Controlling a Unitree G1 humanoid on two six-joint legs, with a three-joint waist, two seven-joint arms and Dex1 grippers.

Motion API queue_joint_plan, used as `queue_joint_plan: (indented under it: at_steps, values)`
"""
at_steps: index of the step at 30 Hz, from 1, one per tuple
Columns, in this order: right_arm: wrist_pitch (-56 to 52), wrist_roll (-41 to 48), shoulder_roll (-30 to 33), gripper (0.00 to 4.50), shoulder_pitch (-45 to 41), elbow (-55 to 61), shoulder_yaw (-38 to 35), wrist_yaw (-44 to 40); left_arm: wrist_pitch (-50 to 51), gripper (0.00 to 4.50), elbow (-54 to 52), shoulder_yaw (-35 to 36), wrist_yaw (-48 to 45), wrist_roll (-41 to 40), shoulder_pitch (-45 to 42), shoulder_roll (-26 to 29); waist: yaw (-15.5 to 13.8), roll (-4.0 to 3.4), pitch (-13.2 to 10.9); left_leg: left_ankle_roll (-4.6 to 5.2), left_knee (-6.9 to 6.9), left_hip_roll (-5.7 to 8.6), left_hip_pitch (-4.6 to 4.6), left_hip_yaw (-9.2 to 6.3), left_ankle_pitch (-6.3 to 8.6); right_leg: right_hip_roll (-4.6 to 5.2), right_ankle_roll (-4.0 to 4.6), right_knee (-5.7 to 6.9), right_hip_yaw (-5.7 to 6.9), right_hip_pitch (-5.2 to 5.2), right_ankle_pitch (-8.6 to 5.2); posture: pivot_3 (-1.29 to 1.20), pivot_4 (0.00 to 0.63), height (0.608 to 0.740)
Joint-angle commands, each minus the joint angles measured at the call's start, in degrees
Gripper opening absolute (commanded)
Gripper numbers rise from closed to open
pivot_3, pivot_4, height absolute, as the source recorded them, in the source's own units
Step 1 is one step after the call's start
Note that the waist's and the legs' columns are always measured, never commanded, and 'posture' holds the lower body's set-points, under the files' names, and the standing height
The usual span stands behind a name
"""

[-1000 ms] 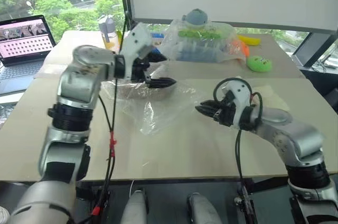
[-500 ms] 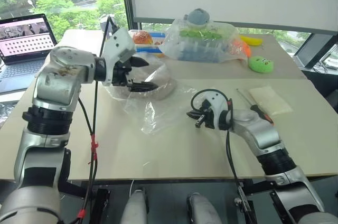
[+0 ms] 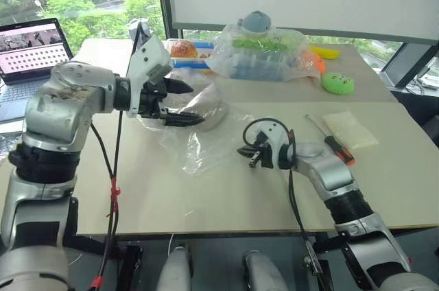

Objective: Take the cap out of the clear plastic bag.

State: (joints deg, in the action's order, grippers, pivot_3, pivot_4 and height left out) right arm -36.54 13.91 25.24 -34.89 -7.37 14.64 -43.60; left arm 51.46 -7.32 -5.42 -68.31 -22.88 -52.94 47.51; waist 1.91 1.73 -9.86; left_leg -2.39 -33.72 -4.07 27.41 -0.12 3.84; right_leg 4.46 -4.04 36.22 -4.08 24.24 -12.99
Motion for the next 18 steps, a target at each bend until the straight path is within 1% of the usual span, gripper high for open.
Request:
queue_joint_plan:
  at_steps: [1, 8, 12, 18]
  values:
    - [1.68, -0.06, 0.47, 0.03, -0.31, 1.11, -1.63, -1.23, 0.11, 4.5, -1.82, 1.68, 0.35, -1.4, 0.02, 1.31, 0.01, 0.0, 0.0, 0.0, 0.0, 0.0, 0.0, 0.0, 0.0, 0.0, 0.0, 0.0, 0.0, 0.0, 0.0, 0.0, 0.15, 0.74]
    - [5.75, -3.43, -0.68, 0.03, -2.4, -5.53, -1.61, 0.41, -0.57, 4.5, -1.96, 1.0, 1.1, -1.77, -0.6, 1.72, 0.13, 0.0, 0.0, 0.0, 0.0, 0.0, -0.01, 0.0, 0.0, 0.0, 0.0, -0.02, 0.0, -0.01, 0.0, 0.0, 0.15, 0.74]
    - [8.79, -5.7, -1.37, 0.03, -3.81, -9.87, -1.22, 1.64, -0.16, 4.5, -1.73, 1.85, 2.52, -2.06, -1.02, 1.98, 0.34, 0.0, 0.0, 0.0, 0.0, 0.0, -0.02, 0.0, 0.0, 0.0, 0.0, 0.0, 0.0, -0.01, 0.0, 0.0, 0.15, 0.74]
    - [13.0, -4.83, -5.58, 0.03, -6.45, -15.21, -3.8, 3.0, 0.52, 4.5, -2.86, 2.59, 3.74, -3.08, -0.16, 3.02, 0.64, 0.0, 0.0, 0.0, 0.0, 0.0, -0.04, 0.0, 0.0, -0.01, 0.0, 0.01, 0.0, -0.02, 0.01, 0.0, 0.15, 0.74]
